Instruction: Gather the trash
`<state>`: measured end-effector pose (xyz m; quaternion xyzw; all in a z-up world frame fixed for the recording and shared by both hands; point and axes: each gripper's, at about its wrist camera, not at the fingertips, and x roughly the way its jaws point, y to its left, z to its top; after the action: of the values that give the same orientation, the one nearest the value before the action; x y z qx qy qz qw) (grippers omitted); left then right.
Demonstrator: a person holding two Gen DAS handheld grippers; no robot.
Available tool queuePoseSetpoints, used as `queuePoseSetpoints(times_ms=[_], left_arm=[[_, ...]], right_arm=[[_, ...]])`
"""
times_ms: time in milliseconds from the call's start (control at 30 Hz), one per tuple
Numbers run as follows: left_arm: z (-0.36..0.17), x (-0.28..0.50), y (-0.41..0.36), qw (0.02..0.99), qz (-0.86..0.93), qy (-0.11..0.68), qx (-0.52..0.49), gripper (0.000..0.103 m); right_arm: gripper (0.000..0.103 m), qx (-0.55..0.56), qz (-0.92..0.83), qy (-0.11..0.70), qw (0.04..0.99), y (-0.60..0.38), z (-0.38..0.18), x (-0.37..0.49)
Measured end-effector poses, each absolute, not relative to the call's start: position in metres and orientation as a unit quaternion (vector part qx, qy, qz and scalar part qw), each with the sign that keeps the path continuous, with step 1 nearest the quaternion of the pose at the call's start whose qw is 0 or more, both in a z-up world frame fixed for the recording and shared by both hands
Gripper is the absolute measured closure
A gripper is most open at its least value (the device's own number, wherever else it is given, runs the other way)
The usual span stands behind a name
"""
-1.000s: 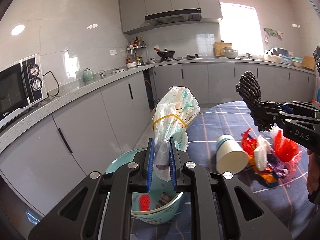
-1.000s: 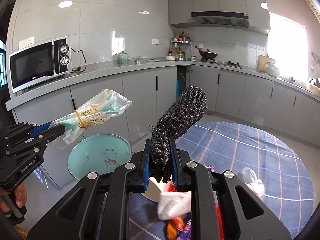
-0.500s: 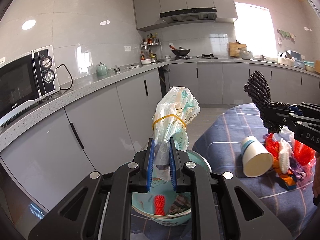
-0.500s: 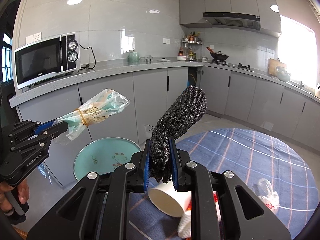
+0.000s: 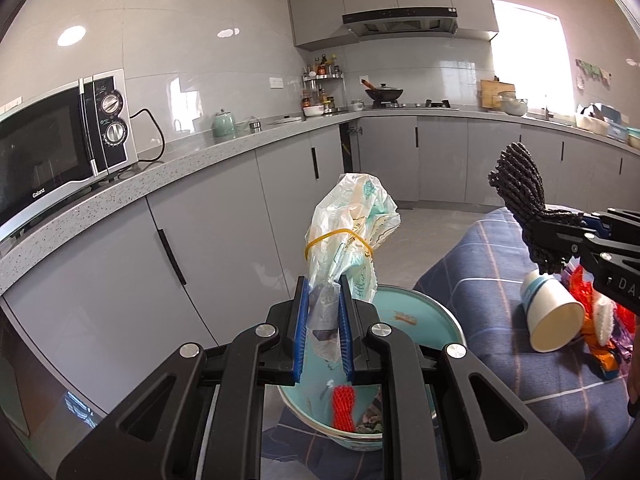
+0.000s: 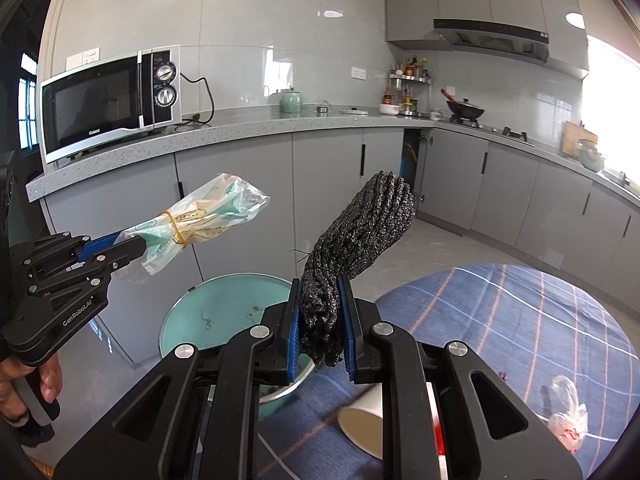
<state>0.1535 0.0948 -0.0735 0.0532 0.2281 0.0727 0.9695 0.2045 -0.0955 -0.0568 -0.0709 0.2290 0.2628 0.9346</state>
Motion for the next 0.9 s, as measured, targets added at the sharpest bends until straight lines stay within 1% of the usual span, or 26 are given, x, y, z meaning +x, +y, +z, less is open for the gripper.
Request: queuePoseSetpoints(times_ms=[900], left_arm=[[-0.082,0.164,0.108,0.965,0.086,0.243,0.043,0.088]], right_arm=[[0.085,-0.091,0.301,0.243,0.917,-0.045,-0.072,0.227]])
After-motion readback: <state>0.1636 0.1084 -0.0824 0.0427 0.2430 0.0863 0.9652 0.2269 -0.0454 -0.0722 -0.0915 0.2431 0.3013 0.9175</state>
